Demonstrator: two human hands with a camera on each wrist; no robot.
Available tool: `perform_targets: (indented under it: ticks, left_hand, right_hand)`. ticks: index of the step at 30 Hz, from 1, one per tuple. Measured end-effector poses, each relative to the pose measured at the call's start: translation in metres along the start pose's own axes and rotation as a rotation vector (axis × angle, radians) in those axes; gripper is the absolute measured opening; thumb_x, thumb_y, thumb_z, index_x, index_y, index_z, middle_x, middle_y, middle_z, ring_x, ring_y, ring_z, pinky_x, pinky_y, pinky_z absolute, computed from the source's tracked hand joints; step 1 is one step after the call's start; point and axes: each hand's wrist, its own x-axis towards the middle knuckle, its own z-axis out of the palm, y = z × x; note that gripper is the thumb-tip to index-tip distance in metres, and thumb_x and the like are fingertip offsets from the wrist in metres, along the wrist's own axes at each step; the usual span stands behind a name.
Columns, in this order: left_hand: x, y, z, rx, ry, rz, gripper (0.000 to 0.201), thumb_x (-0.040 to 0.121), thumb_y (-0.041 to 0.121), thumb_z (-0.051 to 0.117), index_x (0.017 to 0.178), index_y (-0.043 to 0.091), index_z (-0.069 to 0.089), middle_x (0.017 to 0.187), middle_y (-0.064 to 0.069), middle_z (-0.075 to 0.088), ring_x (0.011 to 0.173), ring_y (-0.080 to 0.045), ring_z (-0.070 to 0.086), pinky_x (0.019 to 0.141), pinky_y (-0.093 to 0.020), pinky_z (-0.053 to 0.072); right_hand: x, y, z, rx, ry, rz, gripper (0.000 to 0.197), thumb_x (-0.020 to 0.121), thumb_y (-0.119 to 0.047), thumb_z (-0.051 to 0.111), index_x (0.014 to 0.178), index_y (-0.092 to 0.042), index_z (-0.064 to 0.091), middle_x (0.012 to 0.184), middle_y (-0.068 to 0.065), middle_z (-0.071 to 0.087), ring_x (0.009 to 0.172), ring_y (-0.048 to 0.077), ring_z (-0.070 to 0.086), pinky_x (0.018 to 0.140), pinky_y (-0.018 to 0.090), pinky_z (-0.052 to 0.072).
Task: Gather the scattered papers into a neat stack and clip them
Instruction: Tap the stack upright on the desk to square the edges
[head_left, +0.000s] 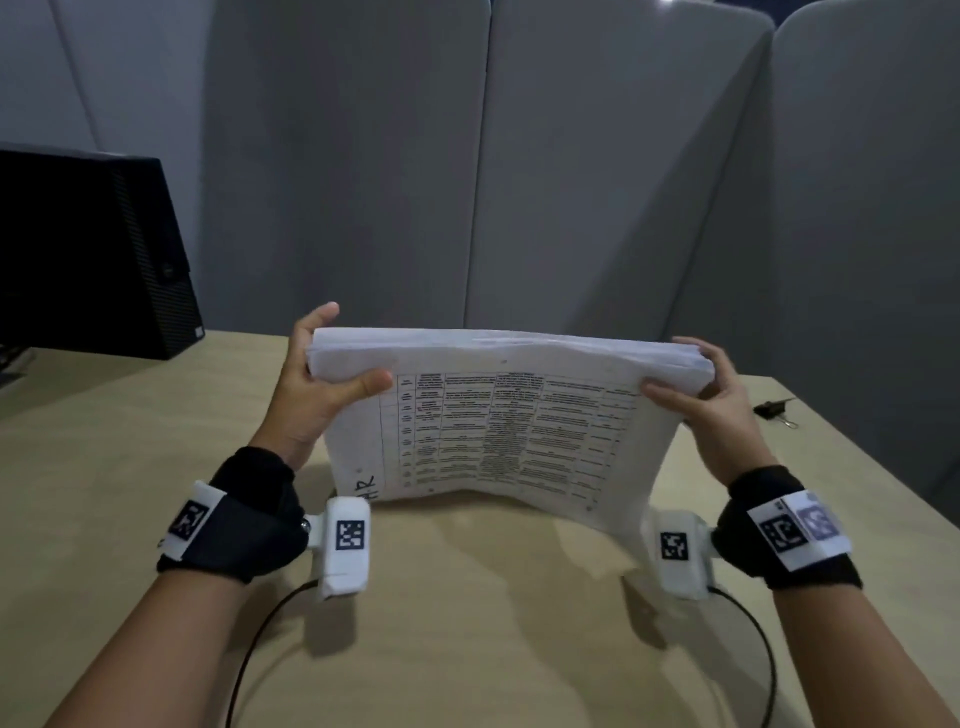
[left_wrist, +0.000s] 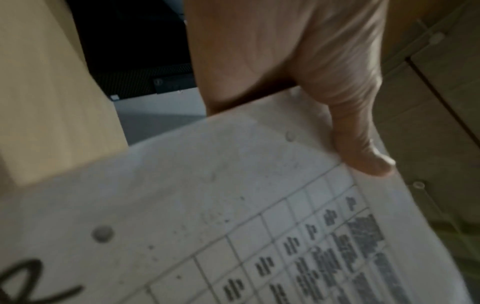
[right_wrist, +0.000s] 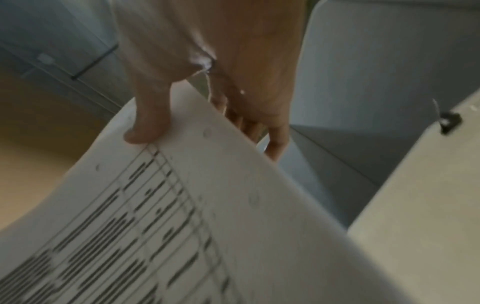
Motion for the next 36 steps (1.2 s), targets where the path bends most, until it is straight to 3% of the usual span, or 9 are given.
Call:
perform_targets:
  ticks: [3,6,10,16,22,25,27,31,36]
  left_hand:
    - [-0.001,-0.008,-0.004,-0.020,-0.020,-0.055,0.086,0.036,0.035,0.085,0.116,0.027,0.055,0.109,-0.001,0.063,0.098,-0.017,0.063,0.074,-0.025,0.052]
    - [-0.002,-0.013,-0.001,-0.008,-0.009,-0.085,0.075,0.026,0.045,0.091,0.091,0.016,0.069,0.089,0.002,0.075,0.086,-0.013,0.070,0.068,-0.022,0.057]
    - [-0.003,-0.011,0.009,-0.016,-0.036,-0.074,0.034,0.051,0.015,0.088,0.081,0.015,0.072,0.082,0.004,0.075,0.080,-0.016,0.070,0.070,-0.027,0.056]
    - [-0.006,-0.010,0.022,-0.044,-0.078,-0.079,0.047,0.049,0.019,0.086,0.091,0.006,0.070,0.087,-0.002,0.076,0.082,-0.016,0.071,0.071,-0.027,0.057]
    - [-0.023,-0.044,0.009,0.075,-0.021,-0.273,0.037,0.069,0.004,0.077,0.103,0.012,0.067,0.093,0.000,0.074,0.082,-0.011,0.070,0.064,-0.022,0.055]
    - [-0.018,-0.048,-0.006,0.112,0.104,-0.250,0.068,0.063,0.033,0.085,0.120,0.011,0.056,0.115,-0.010,0.066,0.104,-0.028,0.063,0.084,-0.041,0.054]
    - [-0.007,-0.034,-0.007,-0.002,0.243,-0.226,0.078,0.068,0.028,0.083,0.131,0.014,0.039,0.125,-0.002,0.055,0.113,-0.022,0.054,0.097,-0.041,0.043]
    - [0.025,0.029,0.026,-0.203,0.073,-0.157,0.050,0.071,0.023,0.076,0.112,0.026,0.048,0.102,0.016,0.063,0.095,-0.008,0.060,0.082,-0.032,0.044]
    - [0.050,0.090,0.073,-0.096,0.115,0.139,0.042,0.081,0.008,0.070,0.120,0.006,0.054,0.110,-0.001,0.065,0.096,-0.010,0.064,0.084,-0.024,0.054]
  right_hand:
    - [0.005,-0.032,-0.008,-0.342,-0.074,-0.047,0.056,0.068,0.002,0.076,0.113,-0.021,0.052,0.096,-0.001,0.058,0.080,0.007,0.063,0.069,0.016,0.053]
    - [0.012,-0.059,0.002,-1.100,-0.238,-0.001,0.043,0.066,-0.027,0.080,0.105,-0.030,0.061,0.097,-0.003,0.064,0.100,0.021,0.058,0.091,0.037,0.043]
    - [0.023,-0.074,0.047,-1.589,-0.400,-0.039,0.040,0.061,-0.044,0.078,0.092,-0.027,0.062,0.087,-0.002,0.062,0.099,0.022,0.055,0.094,0.040,0.029]
    - [0.032,-0.070,0.115,-1.429,-0.557,-0.106,0.056,0.061,-0.042,0.081,0.110,-0.023,0.061,0.097,-0.003,0.063,0.086,0.016,0.056,0.074,0.027,0.043]
    - [0.024,-0.076,0.148,-1.443,-0.580,-0.254,0.032,0.074,-0.039,0.073,0.087,-0.016,0.056,0.082,0.000,0.053,0.074,0.020,0.051,0.064,0.026,0.036]
    - [0.023,-0.087,0.129,-1.256,-0.459,-0.326,0.025,0.074,-0.036,0.074,0.088,-0.016,0.067,0.077,0.000,0.055,0.071,0.017,0.052,0.064,0.025,0.035]
    - [0.028,-0.094,0.111,-0.975,-0.352,-0.312,0.019,0.072,-0.029,0.076,0.082,-0.014,0.069,0.068,-0.002,0.055,0.066,0.011,0.053,0.061,0.026,0.038]
    - [0.033,-0.097,0.083,-0.371,-0.191,-0.323,0.014,0.075,-0.011,0.075,0.076,0.000,0.067,0.052,-0.014,0.058,0.058,0.008,0.055,0.056,0.025,0.045]
    - [0.024,-0.084,0.077,0.009,0.038,-0.372,0.013,0.074,-0.014,0.074,0.072,-0.011,0.061,0.058,-0.015,0.065,0.060,0.000,0.061,0.057,0.019,0.051]
